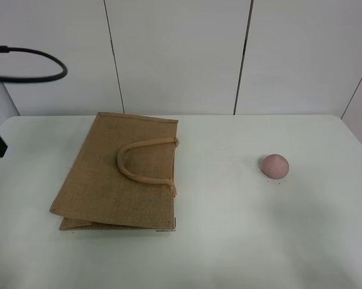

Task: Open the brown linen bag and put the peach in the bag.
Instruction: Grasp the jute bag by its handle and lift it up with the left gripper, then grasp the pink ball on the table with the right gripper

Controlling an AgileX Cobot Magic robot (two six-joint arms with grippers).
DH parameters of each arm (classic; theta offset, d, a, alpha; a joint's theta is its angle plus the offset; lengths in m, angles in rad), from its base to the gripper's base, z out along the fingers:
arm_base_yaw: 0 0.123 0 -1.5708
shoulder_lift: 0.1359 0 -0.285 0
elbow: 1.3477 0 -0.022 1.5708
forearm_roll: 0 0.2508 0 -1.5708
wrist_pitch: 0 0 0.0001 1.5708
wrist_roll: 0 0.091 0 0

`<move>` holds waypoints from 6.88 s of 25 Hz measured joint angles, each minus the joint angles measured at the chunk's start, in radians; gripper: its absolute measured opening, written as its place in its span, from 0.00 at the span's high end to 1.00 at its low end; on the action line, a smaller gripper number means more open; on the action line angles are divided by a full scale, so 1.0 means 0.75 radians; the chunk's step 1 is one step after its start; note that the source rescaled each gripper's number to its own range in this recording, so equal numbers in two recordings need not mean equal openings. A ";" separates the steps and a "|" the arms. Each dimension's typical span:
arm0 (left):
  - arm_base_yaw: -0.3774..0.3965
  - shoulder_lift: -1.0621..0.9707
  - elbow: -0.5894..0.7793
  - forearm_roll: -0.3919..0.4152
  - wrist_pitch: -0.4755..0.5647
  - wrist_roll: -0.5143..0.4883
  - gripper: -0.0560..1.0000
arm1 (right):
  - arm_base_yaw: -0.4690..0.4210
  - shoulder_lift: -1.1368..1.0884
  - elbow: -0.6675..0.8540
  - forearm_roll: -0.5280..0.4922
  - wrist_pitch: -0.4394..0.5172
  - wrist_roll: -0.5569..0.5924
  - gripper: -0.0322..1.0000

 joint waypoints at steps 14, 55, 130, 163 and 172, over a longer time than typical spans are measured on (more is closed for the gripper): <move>-0.056 0.892 -0.619 -0.003 -0.071 -0.107 0.00 | 0.000 0.000 0.000 0.001 0.000 0.000 0.00; -0.372 1.508 -0.864 -0.071 -0.271 -0.288 0.00 | 0.000 0.000 0.000 0.001 0.000 0.000 0.00; -0.372 0.837 -1.443 -0.095 0.124 -0.168 0.95 | 0.004 2.584 -1.274 0.019 0.014 -0.014 0.00; -0.372 0.837 -1.443 -0.095 0.124 -0.153 0.95 | 0.059 2.988 -1.454 -0.023 -0.192 -0.034 0.00; -0.372 0.837 -1.443 -0.095 0.124 -0.153 0.95 | 0.059 2.989 -1.454 -0.008 -0.186 -0.033 0.58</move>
